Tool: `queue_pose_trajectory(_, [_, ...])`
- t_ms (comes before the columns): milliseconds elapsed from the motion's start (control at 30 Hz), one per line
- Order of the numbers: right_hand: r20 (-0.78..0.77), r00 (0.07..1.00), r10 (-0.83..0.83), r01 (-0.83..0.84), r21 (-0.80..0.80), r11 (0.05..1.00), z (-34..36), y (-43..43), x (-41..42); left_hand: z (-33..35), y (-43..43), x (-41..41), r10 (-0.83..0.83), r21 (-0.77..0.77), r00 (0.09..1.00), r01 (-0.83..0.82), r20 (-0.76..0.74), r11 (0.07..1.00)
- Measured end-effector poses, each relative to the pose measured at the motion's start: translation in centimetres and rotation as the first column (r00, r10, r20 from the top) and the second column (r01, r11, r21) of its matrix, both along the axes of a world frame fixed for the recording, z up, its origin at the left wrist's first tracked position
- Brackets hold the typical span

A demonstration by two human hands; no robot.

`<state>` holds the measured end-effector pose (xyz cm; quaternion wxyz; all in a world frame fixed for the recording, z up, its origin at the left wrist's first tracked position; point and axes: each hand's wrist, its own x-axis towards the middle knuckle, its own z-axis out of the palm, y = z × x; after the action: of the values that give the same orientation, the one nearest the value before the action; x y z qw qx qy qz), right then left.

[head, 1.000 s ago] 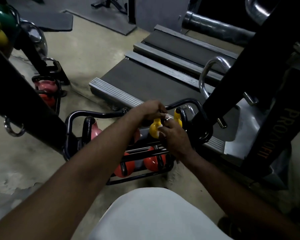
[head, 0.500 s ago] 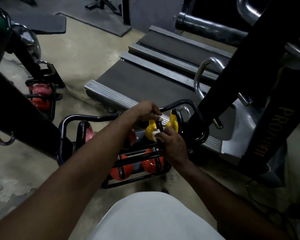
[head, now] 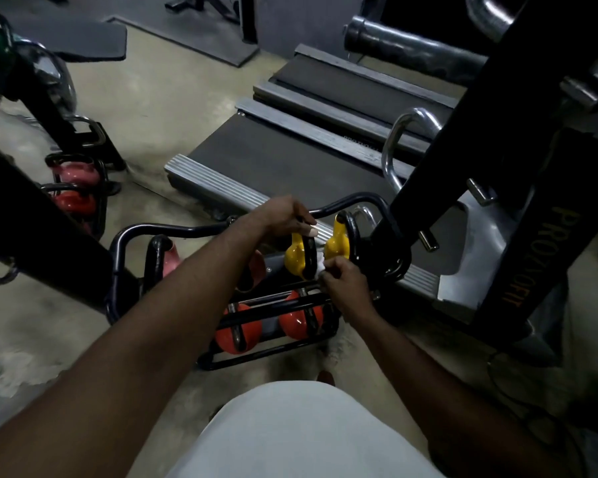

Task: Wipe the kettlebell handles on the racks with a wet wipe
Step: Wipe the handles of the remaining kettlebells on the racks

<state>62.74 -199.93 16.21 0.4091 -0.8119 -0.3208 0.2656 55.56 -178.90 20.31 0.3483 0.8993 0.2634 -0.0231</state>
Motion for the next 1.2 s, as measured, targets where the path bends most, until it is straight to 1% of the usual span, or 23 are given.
queue_pose_trajectory(33, [-0.027, 0.999, -0.018, 0.019, 0.035, 0.999, 0.1, 0.0, 0.1, 0.0, 0.0, 0.0, 0.008, -0.017, 1.0, -0.008, 0.007, 1.0])
queue_pose_trajectory(100, [0.011, 0.999, -0.035, 0.033, 0.15, 0.988, 1.0, 0.5, 0.2, -0.1, 0.0, 0.0, 0.034, -0.062, 0.999, -0.032, 0.024, 0.998])
queue_pose_trajectory(133, [0.112, 0.994, -0.014, -0.01, 0.206, 0.979, 1.4, 0.7, 0.2, -0.1, 0.1, 0.0, 0.05, -0.084, 0.998, -0.047, 0.038, 0.995])
queue_pose_trajectory(167, [0.286, 0.957, 0.04, -0.11, 0.233, 0.966, 1.2, 0.7, 0.1, -0.2, 0.2, 0.0, 0.068, -0.104, 0.996, -0.063, 0.052, 0.993])
queue_pose_trajectory(200, [0.517, 0.848, 0.116, -0.243, 0.186, 0.952, 1.0, 0.5, -0.2, -0.3, 0.2, 0.0, 0.082, -0.118, 0.995, -0.075, 0.061, 0.99])
queue_pose_trajectory(233, [0.721, 0.667, 0.191, -0.361, 0.088, 0.929, 0.4, 0.2, -0.3, -0.3, 0.3, 0.0, 0.09, -0.127, 0.994, -0.082, 0.063, 0.988])
queue_pose_trajectory(267, [0.835, 0.496, 0.237, -0.423, -0.006, 0.906, 0.2, 0.1, 0.0, -0.2, 0.3, 0.0, 0.086, -0.132, 0.994, -0.078, 0.062, 0.988])
queue_pose_trajectory(300, [0.882, 0.391, 0.262, -0.44, -0.071, 0.895, 0.6, 0.4, 0.3, -0.2, 0.4, 0.1, 0.078, -0.134, 0.995, -0.07, 0.056, 0.989])
queue_pose_trajectory(367, [0.903, 0.304, 0.305, -0.421, -0.16, 0.893, 1.8, 2.0, 0.4, -0.1, 0.5, 0.3, 0.059, -0.134, 0.997, -0.053, 0.041, 0.99])
queue_pose_trajectory(433, [0.885, 0.224, 0.408, -0.395, -0.3, 0.868, 3.5, 3.8, -0.3, -0.2, 1.0, 0.5, 0.042, -0.134, 0.999, -0.037, 0.031, 0.99])
queue_pose_trajectory(467, [0.857, 0.176, 0.484, -0.377, -0.396, 0.837, 4.3, 4.3, -1.1, -0.3, 1.3, 0.5, 0.031, -0.13, 0.999, -0.027, 0.027, 0.991])
queue_pose_trajectory(533, [0.758, 0.106, 0.644, -0.349, -0.578, 0.737, 4.9, 4.7, -2.6, -0.4, 1.5, 0.7, 0.015, -0.142, 1.0, -0.012, 0.018, 0.99])
queue_pose_trajectory(567, [0.709, 0.098, 0.698, -0.334, -0.638, 0.694, 5.1, 4.8, -3.1, -0.4, 1.6, 0.7, 0.019, -0.16, 1.0, -0.015, 0.02, 0.987])
queue_pose_trajectory(600, [0.684, 0.101, 0.722, -0.313, -0.667, 0.676, 5.4, 5.1, -3.3, -0.4, 1.7, 0.7, 0.026, -0.167, 0.999, -0.021, 0.025, 0.986])
queue_pose_trajectory(700, [0.715, 0.057, 0.697, -0.239, -0.668, 0.705, 6.4, 6.2, -3.1, -0.7, 1.9, 0.6, 0.05, -0.123, 0.998, -0.045, 0.042, 0.991])
queue_pose_trajectory(733, [0.717, 0.059, 0.694, -0.222, -0.668, 0.71, 6.7, 6.4, -3.2, -0.8, 1.9, 0.5, 0.052, -0.121, 0.997, -0.046, 0.049, 0.992])
queue_pose_trajectory(867, [0.661, 0.077, 0.746, -0.223, -0.718, 0.659, 6.2, 5.8, -3.8, -1.0, 1.9, 0.6, 0.044, -0.19, 0.996, -0.029, 0.072, 0.981])
queue_pose_trajectory(933, [0.698, 0.081, 0.711, -0.21, -0.686, 0.697, 6.4, 5.9, -3.5, -1.2, 2.0, 0.6, 0.047, -0.194, 0.995, -0.03, 0.082, 0.981])
queue_pose_trajectory(1000, [0.747, 0.093, 0.658, -0.25, -0.623, 0.742, 6.0, 5.9, -2.9, -1.1, 2.2, 0.5, 0.04, -0.191, 0.995, -0.023, 0.086, 0.981])
queue_pose_trajectory(1033, [0.744, 0.084, 0.663, -0.26, -0.626, 0.735, 5.7, 5.7, -2.9, -1.1, 2.3, 0.5, 0.027, -0.2, 0.996, -0.008, 0.089, 0.98])
queue_pose_trajectory(1100, [0.741, 0.014, 0.671, -0.262, -0.645, 0.718, 5.1, 5.0, -3.0, -0.9, 2.2, 0.6, -0.001, -0.209, 0.996, 0.02, 0.09, 0.978])
queue_pose_trajectory(1133, [0.749, -0.003, 0.662, -0.268, -0.639, 0.721, 5.0, 5.0, -3.1, -0.8, 2.2, 0.7, -0.008, -0.204, 0.996, 0.026, 0.087, 0.979])
queue_pose_trajectory(1200, [0.776, 0.042, 0.629, -0.275, -0.597, 0.754, 5.2, 5.4, -3.0, -0.8, 2.3, 0.9, -0.009, -0.195, 0.997, 0.025, 0.082, 0.981])
